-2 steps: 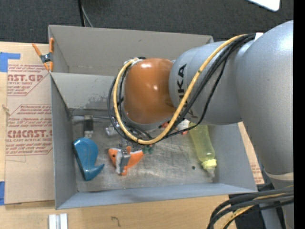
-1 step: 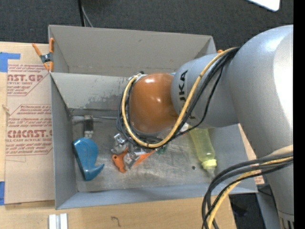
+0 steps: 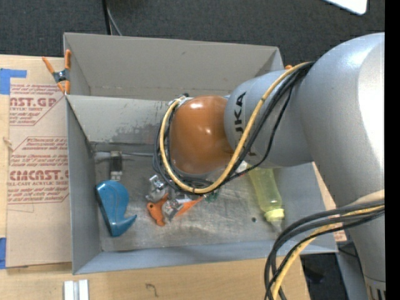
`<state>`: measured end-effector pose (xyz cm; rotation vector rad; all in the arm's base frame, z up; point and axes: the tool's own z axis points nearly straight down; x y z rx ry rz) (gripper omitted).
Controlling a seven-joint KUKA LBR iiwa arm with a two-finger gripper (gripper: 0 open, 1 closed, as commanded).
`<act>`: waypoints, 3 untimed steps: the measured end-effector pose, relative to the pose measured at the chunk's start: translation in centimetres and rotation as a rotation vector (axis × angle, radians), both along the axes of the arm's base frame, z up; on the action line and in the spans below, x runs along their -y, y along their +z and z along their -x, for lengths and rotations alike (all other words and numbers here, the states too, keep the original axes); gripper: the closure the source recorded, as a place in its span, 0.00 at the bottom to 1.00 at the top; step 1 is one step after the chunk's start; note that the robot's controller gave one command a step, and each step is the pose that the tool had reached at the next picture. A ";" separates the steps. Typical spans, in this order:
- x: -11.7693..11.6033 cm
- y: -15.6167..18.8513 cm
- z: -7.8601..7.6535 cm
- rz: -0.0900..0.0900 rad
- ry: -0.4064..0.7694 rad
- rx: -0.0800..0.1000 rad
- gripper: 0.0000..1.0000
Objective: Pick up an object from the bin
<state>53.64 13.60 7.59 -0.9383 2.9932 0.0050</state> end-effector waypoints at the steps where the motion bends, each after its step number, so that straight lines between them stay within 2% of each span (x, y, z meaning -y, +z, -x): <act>1: -0.8 12.2 -0.3 0.002 -0.008 -0.002 1.00; 2: -0.8 12.2 -0.3 0.002 -0.008 -0.002 1.00; 3: 0.0 15.3 0.0 0.003 0.053 -0.008 1.00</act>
Offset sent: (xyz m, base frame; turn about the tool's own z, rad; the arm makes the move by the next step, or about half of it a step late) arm 0.0000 0.0000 0.0000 0.0000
